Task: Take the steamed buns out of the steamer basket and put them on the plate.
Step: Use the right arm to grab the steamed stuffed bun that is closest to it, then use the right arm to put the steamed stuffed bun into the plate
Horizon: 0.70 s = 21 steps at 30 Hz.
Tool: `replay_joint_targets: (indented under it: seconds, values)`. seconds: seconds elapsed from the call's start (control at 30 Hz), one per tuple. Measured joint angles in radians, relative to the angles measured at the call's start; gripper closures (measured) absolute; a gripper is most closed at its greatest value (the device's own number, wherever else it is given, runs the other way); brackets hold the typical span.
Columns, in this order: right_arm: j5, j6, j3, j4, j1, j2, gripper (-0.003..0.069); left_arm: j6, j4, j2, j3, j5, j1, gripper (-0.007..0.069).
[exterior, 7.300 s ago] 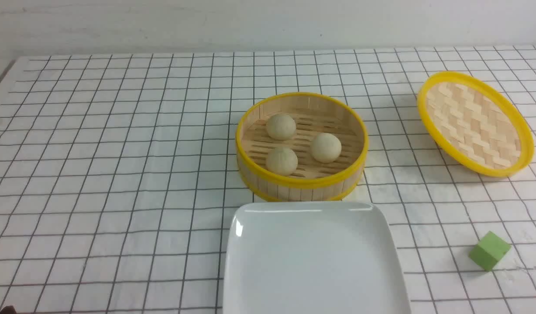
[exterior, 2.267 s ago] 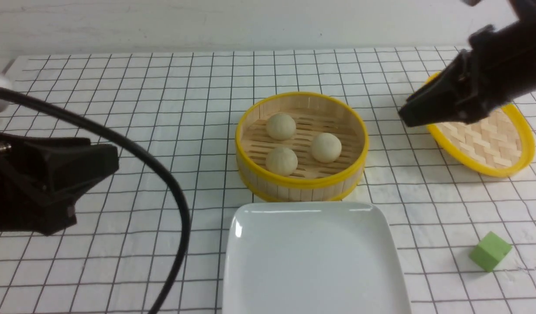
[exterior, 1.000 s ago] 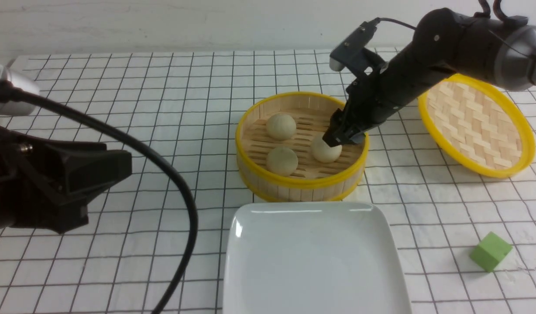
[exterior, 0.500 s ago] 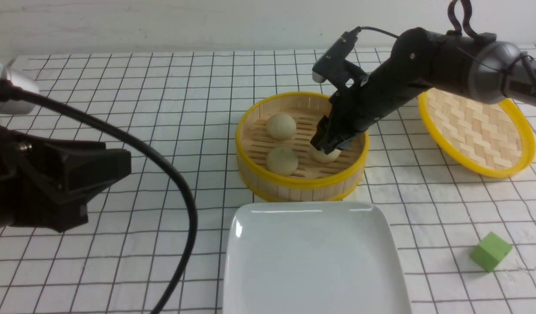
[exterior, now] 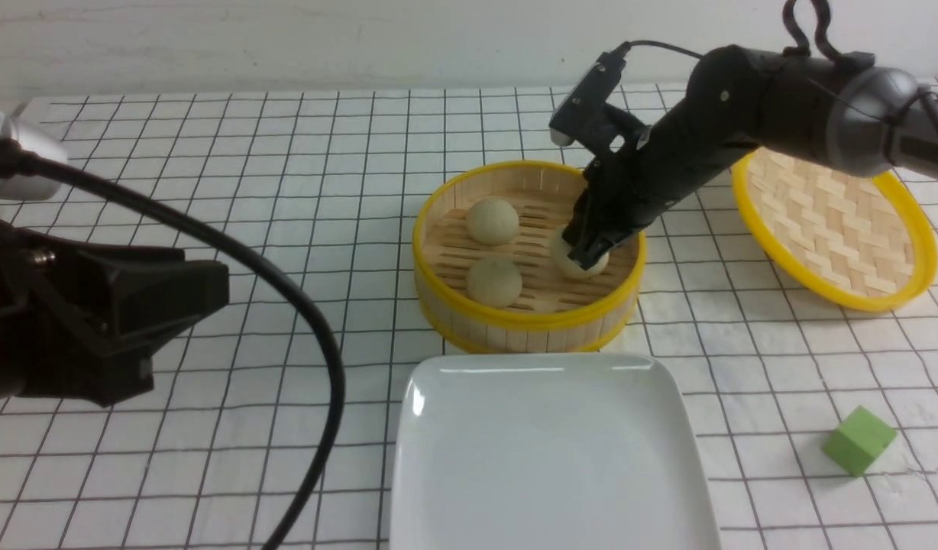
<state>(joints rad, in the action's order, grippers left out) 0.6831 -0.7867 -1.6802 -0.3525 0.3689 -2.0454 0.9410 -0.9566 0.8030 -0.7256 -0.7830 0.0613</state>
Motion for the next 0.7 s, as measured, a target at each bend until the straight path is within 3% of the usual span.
replay_joint_targets:
  seconds: [0.23, 0.6, 0.7]
  values:
    - [0.068, 0.041, 0.0, 0.0, 0.0, 0.21, 0.0638, 0.0, 0.0, 0.0, 0.0, 0.004, 0.0, 0.0319]
    - [0.508, 0.219, 0.001, -0.031, 0.0, 0.38, 0.0638, 0.009, -0.001, 0.0, 0.0, 0.032, 0.0, 0.0319]
    - [0.55, 0.224, 0.031, -0.075, 0.0, 0.38, 0.0637, 0.011, -0.001, 0.0, 0.0, 0.035, 0.0, 0.0319]
